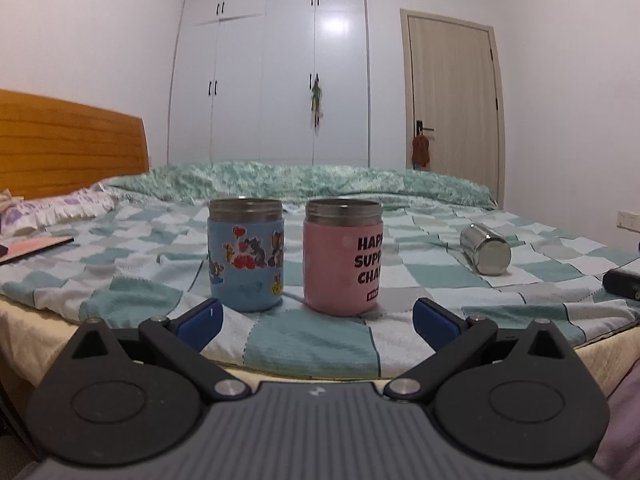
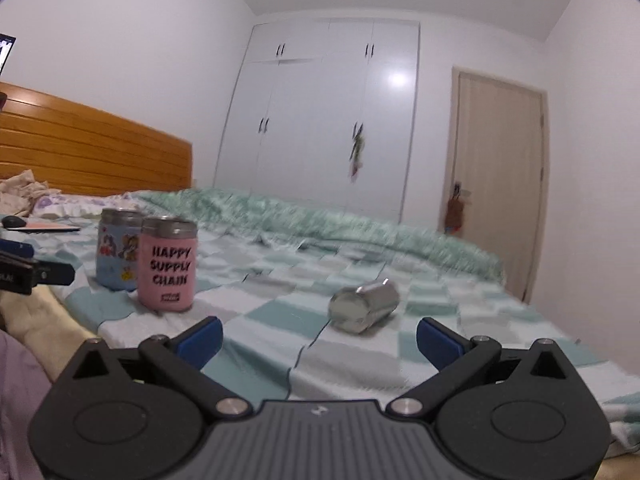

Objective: Flip cup upright

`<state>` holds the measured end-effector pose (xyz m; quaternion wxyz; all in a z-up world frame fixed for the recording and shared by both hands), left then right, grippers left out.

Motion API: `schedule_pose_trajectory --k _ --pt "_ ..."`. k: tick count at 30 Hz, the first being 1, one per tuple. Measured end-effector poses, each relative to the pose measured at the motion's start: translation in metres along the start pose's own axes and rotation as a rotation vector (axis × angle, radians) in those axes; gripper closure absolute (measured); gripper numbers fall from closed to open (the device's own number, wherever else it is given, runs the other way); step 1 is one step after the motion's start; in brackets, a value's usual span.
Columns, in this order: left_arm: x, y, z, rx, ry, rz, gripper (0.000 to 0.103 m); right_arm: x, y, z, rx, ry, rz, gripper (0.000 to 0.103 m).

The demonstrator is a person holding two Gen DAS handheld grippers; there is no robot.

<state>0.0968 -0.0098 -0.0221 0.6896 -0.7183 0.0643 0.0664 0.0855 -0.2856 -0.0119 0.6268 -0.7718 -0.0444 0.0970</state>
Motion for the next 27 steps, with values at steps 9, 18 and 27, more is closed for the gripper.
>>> schedule_pose_trajectory --k 9,18,27 --pt "0.0010 0.0004 0.0040 -0.030 -0.001 -0.003 0.000 -0.0015 0.0001 -0.0062 0.010 0.037 -0.019 0.000" --pt "0.0006 0.0004 0.0038 -0.029 0.005 -0.005 0.000 0.0043 0.0015 -0.0027 0.009 0.034 -0.006 0.000" --pt "0.0000 0.0008 0.0024 -0.027 0.008 -0.006 0.000 0.0046 0.0019 -0.0023 0.010 0.034 -0.001 0.000"
Point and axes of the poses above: each gripper's, at about its wrist camera, not at the fingertips, and x roughly the way its jaws point, z to its left, y to its underside, the point moved 8 cm from there along x, roughly the way its jaws point, and after that the axes turned 3 degrees about -x, right-handed, at the moved point
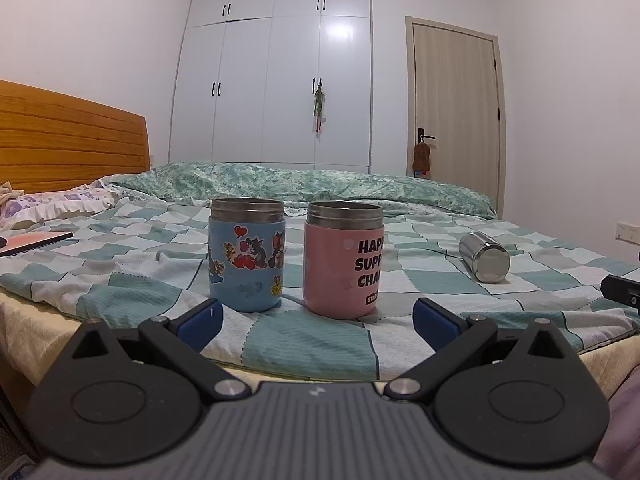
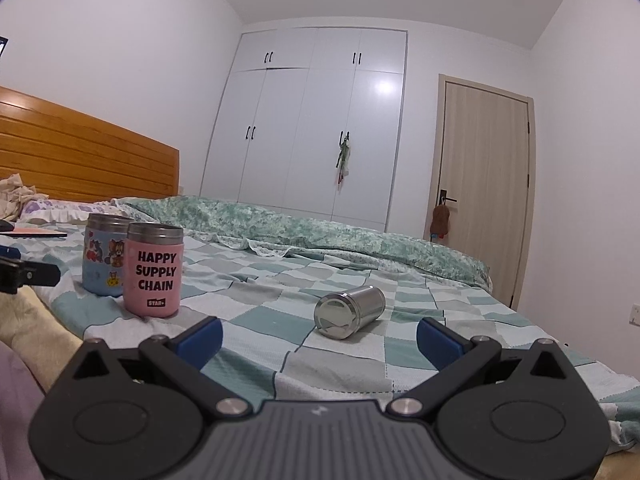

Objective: Flip cup upright

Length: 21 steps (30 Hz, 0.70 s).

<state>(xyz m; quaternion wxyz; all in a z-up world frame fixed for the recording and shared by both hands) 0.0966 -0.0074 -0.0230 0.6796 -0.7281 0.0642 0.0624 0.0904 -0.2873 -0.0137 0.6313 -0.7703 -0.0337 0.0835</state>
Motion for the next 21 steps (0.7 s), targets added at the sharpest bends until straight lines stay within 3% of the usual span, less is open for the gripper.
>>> schedule_pose_trajectory --k 21 --pt "0.0000 -0.0001 -0.0012 -0.002 0.004 -0.001 0.000 0.0005 0.0004 0.0018 -0.002 -0.003 0.000 0.000"
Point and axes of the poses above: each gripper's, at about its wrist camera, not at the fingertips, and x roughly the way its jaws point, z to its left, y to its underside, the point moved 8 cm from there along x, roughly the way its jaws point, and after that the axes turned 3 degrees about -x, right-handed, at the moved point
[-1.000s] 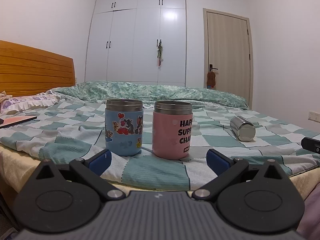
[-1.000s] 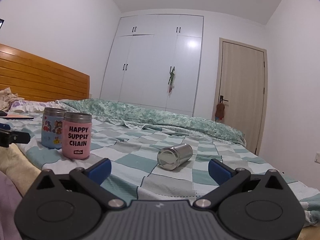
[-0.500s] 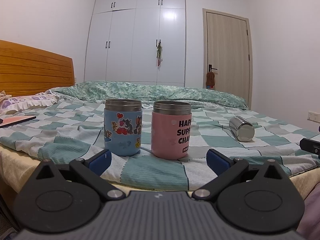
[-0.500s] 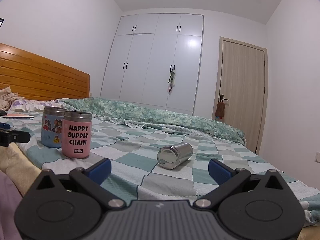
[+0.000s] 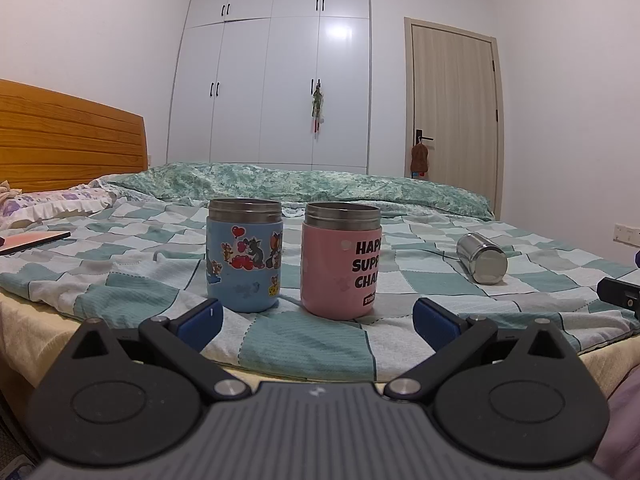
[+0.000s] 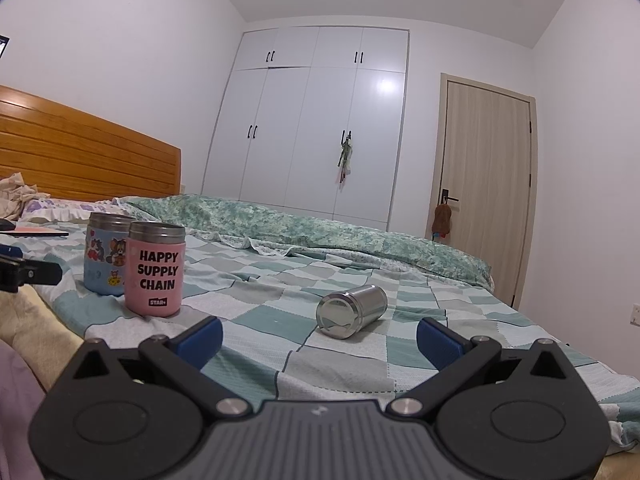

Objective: Flip cup upright

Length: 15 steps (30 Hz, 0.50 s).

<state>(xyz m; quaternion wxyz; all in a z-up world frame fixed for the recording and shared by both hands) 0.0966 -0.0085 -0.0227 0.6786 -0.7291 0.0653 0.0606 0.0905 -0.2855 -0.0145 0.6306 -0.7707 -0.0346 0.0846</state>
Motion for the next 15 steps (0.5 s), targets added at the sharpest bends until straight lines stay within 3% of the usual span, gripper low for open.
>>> schedule_pose_trajectory --k 15 --pt "-0.0001 -0.0005 -0.0024 0.000 0.004 -0.001 0.000 -0.0009 0.0008 0.0009 -0.003 0.000 0.001 0.000"
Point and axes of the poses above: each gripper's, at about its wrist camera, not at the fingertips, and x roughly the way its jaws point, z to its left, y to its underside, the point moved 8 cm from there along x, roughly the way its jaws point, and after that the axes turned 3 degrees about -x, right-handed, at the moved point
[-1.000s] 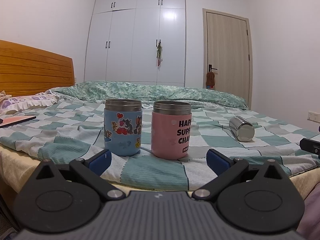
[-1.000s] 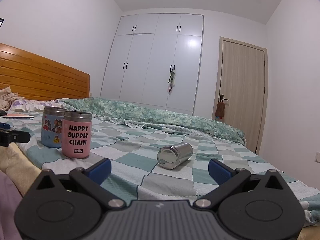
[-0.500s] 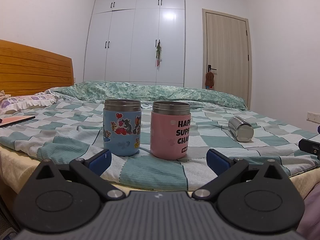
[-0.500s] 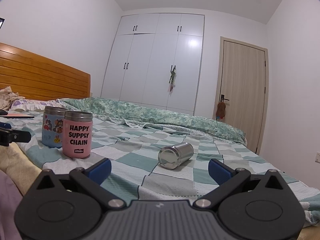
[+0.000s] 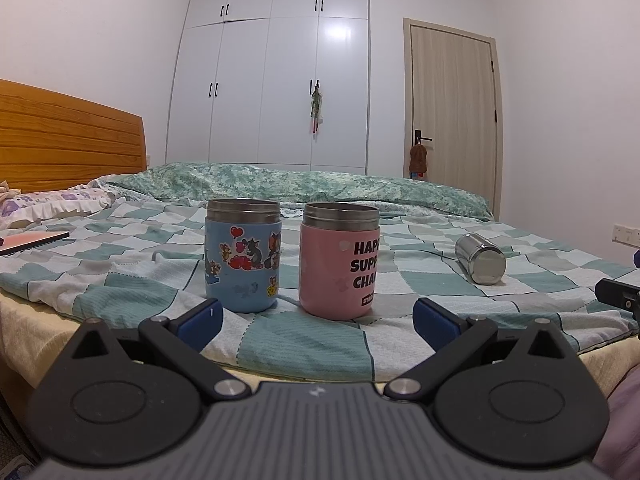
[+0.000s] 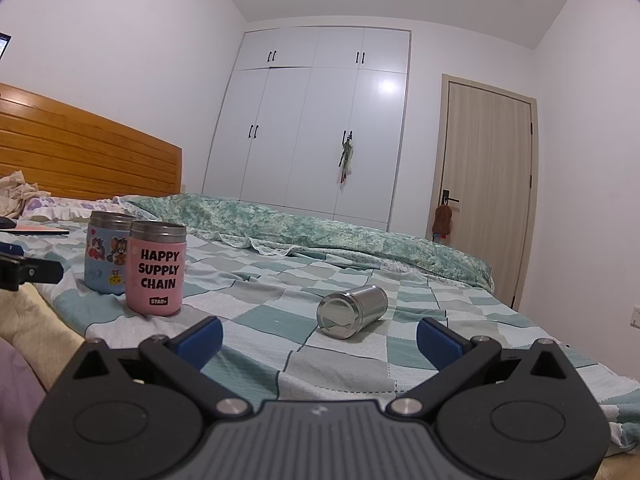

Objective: Flip cup upright

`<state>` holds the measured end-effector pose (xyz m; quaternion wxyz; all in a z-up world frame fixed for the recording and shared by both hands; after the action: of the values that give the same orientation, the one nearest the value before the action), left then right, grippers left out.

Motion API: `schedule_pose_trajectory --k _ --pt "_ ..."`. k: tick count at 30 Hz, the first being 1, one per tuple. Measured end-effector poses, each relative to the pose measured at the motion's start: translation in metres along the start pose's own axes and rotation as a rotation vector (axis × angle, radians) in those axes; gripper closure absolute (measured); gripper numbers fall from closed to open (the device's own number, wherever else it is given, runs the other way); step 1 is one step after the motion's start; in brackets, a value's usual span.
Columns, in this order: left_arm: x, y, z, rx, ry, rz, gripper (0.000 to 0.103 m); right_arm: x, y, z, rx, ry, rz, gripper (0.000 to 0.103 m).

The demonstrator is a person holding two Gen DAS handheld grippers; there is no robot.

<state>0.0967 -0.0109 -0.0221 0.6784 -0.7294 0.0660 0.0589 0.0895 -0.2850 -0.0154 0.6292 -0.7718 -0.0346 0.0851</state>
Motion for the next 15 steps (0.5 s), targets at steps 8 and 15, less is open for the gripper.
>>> schedule_pose_trajectory --k 8,15 --pt "-0.0006 -0.0002 -0.0010 0.001 0.001 -0.002 0.000 -0.0001 0.0000 0.0004 -0.002 0.000 0.001 0.000" --pt "-0.0011 -0.0004 -0.0006 0.004 0.002 -0.002 0.000 -0.0004 0.0014 -0.0008 -0.006 -0.003 0.001 0.000"
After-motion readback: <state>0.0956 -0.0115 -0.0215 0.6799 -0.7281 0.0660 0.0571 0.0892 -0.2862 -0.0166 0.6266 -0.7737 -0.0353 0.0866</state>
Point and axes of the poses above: each gripper's, at about its wrist camera, not at the fingertips, and x roughly the way its jaws point, z to its left, y to its underside, the point moved 8 cm from there along x, roughly the way its jaws point, and after that the axes turned 3 degrees about -x, right-handed, at the moved point
